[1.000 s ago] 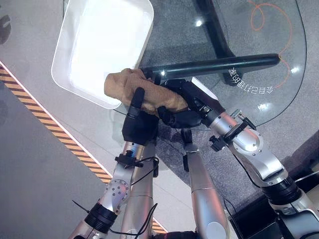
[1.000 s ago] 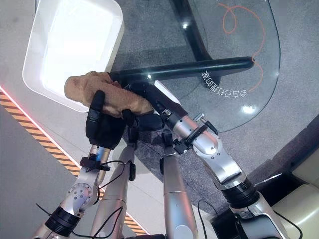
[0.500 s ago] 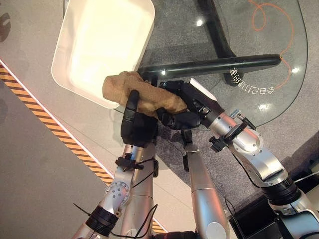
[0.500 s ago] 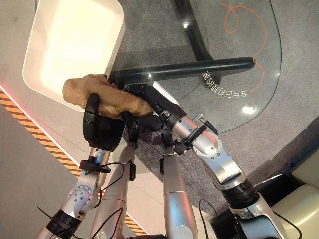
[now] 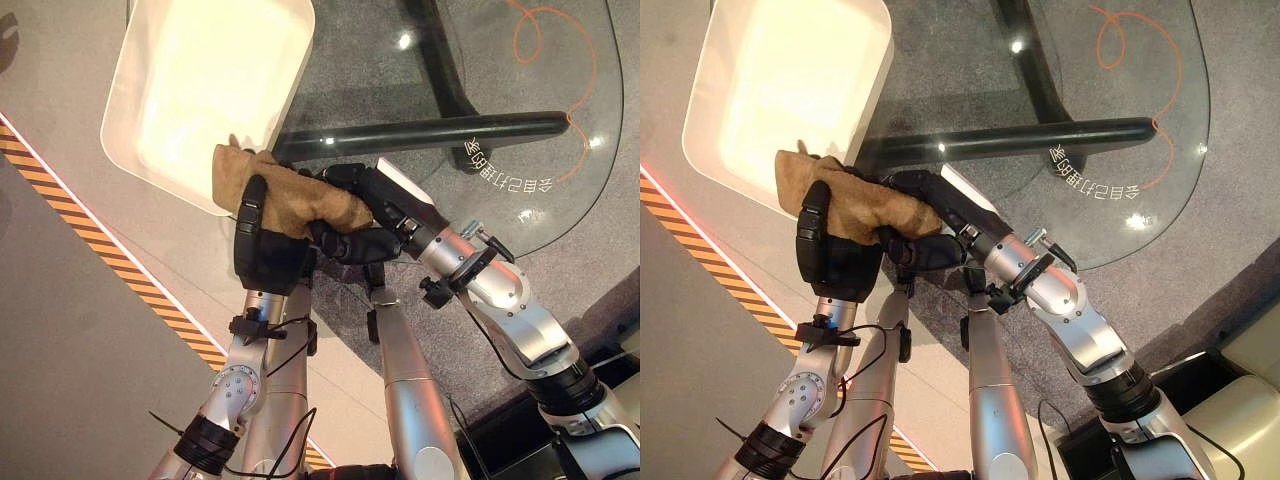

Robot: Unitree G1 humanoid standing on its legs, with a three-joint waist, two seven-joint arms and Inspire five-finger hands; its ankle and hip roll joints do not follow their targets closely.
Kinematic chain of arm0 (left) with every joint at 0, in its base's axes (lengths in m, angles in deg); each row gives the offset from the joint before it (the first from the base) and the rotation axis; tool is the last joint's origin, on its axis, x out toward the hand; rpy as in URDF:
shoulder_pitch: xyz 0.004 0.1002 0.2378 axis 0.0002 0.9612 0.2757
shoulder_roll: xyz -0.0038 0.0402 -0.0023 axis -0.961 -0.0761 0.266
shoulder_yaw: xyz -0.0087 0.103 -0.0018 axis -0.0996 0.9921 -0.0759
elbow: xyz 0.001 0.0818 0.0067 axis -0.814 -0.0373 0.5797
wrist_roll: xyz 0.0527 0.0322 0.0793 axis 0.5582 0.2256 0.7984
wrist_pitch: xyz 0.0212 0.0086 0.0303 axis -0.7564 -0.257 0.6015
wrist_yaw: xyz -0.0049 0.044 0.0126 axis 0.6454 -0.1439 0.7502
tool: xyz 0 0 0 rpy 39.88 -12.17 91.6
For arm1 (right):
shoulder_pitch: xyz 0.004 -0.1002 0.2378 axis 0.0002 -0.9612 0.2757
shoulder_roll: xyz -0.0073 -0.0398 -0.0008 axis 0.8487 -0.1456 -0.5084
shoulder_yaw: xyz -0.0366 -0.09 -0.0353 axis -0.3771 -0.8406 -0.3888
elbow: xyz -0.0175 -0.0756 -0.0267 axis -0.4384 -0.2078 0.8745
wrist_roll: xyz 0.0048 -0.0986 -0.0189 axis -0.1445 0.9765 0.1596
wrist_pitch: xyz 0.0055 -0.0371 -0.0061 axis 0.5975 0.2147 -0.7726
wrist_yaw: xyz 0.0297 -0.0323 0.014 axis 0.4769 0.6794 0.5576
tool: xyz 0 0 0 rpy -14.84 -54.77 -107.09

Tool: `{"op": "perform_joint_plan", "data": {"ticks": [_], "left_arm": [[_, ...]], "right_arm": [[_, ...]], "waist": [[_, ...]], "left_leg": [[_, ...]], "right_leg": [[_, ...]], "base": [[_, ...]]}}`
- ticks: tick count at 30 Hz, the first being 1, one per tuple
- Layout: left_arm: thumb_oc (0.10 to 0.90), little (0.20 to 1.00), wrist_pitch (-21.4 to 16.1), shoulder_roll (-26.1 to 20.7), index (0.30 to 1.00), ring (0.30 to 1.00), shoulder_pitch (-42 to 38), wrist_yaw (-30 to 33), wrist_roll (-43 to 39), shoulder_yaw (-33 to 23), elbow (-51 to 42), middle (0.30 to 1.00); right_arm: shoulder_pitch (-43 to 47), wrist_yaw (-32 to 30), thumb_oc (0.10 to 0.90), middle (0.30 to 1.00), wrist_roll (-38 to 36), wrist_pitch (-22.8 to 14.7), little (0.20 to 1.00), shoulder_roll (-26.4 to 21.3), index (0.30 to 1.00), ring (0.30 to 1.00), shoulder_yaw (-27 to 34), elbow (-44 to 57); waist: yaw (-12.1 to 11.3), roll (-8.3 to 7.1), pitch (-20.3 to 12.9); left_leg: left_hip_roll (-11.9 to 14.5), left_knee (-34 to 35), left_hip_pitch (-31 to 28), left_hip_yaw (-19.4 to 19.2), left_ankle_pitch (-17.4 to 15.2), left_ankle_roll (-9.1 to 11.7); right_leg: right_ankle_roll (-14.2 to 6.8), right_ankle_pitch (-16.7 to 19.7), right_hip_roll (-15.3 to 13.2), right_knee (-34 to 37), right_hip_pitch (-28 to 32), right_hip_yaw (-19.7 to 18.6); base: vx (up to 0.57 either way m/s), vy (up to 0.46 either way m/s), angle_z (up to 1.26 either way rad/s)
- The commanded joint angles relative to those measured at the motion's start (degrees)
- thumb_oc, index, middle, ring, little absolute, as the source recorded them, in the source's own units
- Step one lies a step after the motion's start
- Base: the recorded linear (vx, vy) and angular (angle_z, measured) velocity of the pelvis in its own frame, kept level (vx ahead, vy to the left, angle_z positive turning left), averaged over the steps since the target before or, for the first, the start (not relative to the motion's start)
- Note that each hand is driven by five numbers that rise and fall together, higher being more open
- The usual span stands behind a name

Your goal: Wipe the table with a cloth and put it in the basket.

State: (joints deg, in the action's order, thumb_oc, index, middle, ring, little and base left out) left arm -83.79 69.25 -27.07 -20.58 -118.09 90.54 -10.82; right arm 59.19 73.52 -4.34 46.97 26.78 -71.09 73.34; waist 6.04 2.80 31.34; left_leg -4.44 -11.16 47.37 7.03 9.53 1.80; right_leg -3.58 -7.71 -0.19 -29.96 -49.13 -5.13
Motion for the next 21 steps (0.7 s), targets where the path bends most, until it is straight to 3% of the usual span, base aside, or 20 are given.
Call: {"op": "perform_joint_plan", "data": {"ticks": [1,13,19,21], "left_arm": [[0.100,0.200,-1.9,1.5,0.300,0.300,-3.1,-10.3,-1.6,-9.2,-13.6,0.300],[0.100,0.200,-1.8,1.5,0.300,0.300,-2.8,-10.5,-1.0,-9.3,-13.8,0.300],[0.100,0.200,-2.1,1.6,0.300,0.300,-2.5,-10.4,-0.6,-9.0,-14.1,0.300],[0.100,0.200,-2.2,1.5,0.300,0.300,-2.8,-10.3,-0.6,-9.1,-14.1,0.300]], "right_arm": [[-6.0,3.9,0.100,0.300,-1.0,-3.0,0.200,-0.1,0.300,0.300,1.3,6.2],[-6.5,3.6,0.100,0.300,-0.4,-3.3,0.200,-0.1,0.300,0.300,1.6,6.3],[-6.9,0.6,0.100,0.300,0.6,-3.8,0.200,0.1,0.300,0.300,2.0,6.4],[-6.6,-0.3,0.336,0.502,0.8,-4.0,0.436,0.0,0.502,0.502,2.4,6.5]], "waist": [[-0.3,-0.31,-1.5],[-0.3,-0.22,-1.5],[-0.2,-0.22,-1.5],[-0.2,-0.24,-1.5]], "left_leg": [[-2.7,-4.2,-2.0,-0.7,-6.4,-2.0],[-2.8,-4.1,-1.7,-0.5,-6.3,-1.9],[-2.8,-4.1,-2.1,-0.6,-6.7,-2.0],[-2.8,-4.2,-1.7,-0.6,-6.4,-2.0]], "right_leg": [[-1.1,9.1,2.6,9.5,1.4,-1.4],[-1.1,9.3,2.6,9.6,1.1,-1.7],[-1.0,9.0,2.7,9.7,1.5,-1.8],[-1.1,9.4,2.7,9.7,1.1,-1.9]], "base": [[0.00,0.000,0.00],[0.00,0.000,0.00],[0.00,0.000,0.00],[0.00,0.000,0.00]]}}
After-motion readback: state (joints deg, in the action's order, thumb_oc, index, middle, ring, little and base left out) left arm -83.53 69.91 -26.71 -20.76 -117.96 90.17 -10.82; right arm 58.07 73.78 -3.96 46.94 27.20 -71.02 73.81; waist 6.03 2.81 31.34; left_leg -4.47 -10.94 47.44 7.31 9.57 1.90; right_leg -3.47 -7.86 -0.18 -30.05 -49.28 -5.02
